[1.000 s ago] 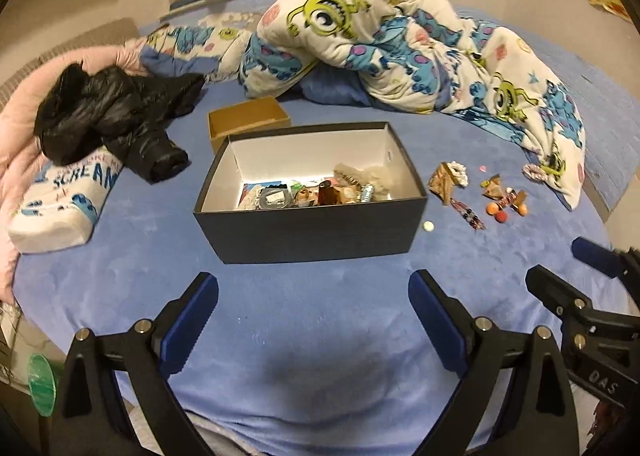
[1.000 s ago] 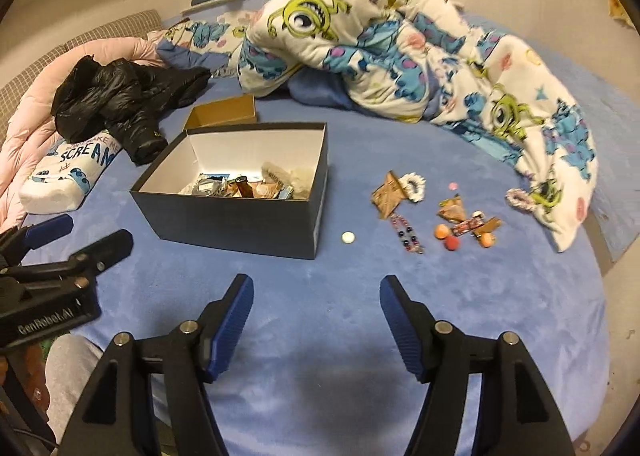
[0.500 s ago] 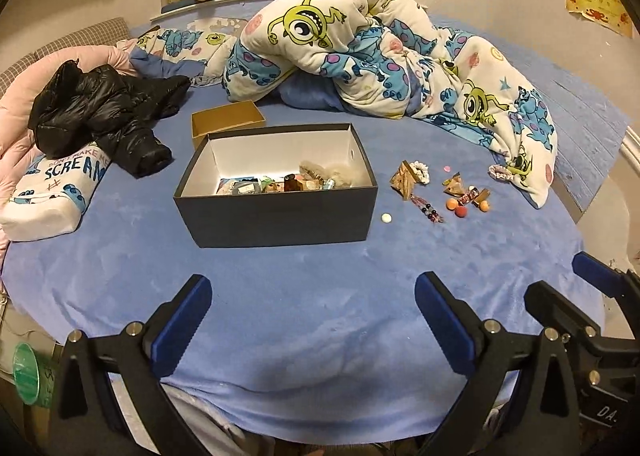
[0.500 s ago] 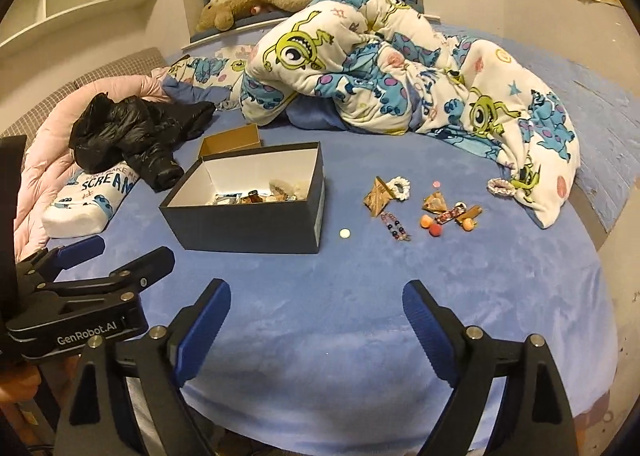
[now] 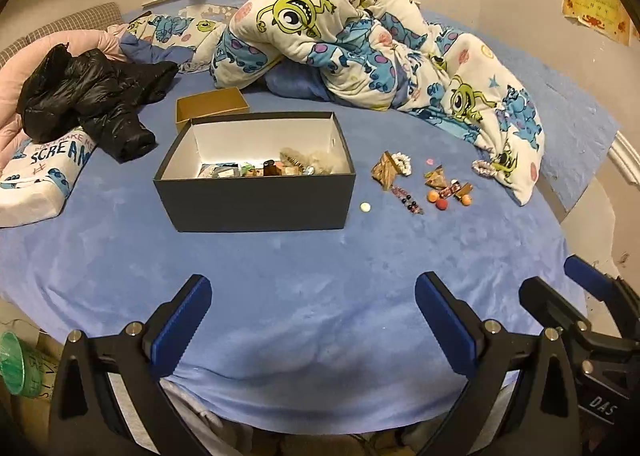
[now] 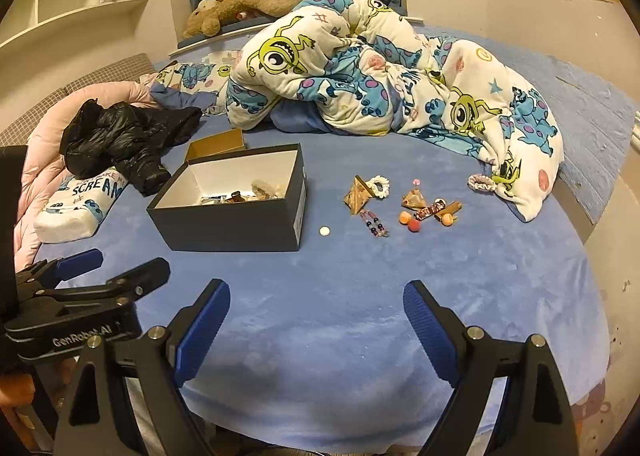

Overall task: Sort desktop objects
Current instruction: 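Withdraw both open tools from the shoebox and back away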

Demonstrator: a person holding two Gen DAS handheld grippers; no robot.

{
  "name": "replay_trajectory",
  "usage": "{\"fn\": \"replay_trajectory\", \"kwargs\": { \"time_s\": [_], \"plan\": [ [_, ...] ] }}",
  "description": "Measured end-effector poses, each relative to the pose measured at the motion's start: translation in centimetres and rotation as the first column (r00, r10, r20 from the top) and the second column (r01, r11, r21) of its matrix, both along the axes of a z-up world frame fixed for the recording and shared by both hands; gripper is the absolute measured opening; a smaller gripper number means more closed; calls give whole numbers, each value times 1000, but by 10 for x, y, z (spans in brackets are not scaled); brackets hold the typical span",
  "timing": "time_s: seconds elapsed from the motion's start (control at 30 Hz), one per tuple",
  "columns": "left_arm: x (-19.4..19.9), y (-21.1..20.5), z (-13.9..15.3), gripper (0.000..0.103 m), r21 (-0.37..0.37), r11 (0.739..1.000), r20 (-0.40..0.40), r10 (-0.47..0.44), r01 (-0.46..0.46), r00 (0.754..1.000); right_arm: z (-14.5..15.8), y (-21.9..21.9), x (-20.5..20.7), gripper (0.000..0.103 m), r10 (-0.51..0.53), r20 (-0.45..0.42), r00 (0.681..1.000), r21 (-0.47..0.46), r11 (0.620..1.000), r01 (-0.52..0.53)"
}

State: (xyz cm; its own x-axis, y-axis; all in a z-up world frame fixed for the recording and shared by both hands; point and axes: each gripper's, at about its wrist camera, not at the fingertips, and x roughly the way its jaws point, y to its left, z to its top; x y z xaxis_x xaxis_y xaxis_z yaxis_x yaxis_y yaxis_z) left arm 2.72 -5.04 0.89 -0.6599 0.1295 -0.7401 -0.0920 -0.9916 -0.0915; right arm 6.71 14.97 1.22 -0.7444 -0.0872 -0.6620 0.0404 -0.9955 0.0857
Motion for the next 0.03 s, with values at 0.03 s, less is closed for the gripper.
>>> {"fn": "replay_trajectory", "kwargs": {
  "time_s": [0.03],
  "plan": [
    [0, 0, 0, 103, -5, 1000, -2, 1, -1, 1000, 0, 1, 0, 91, -2, 0, 1000, 1, 1000, 2]
  ]
}}
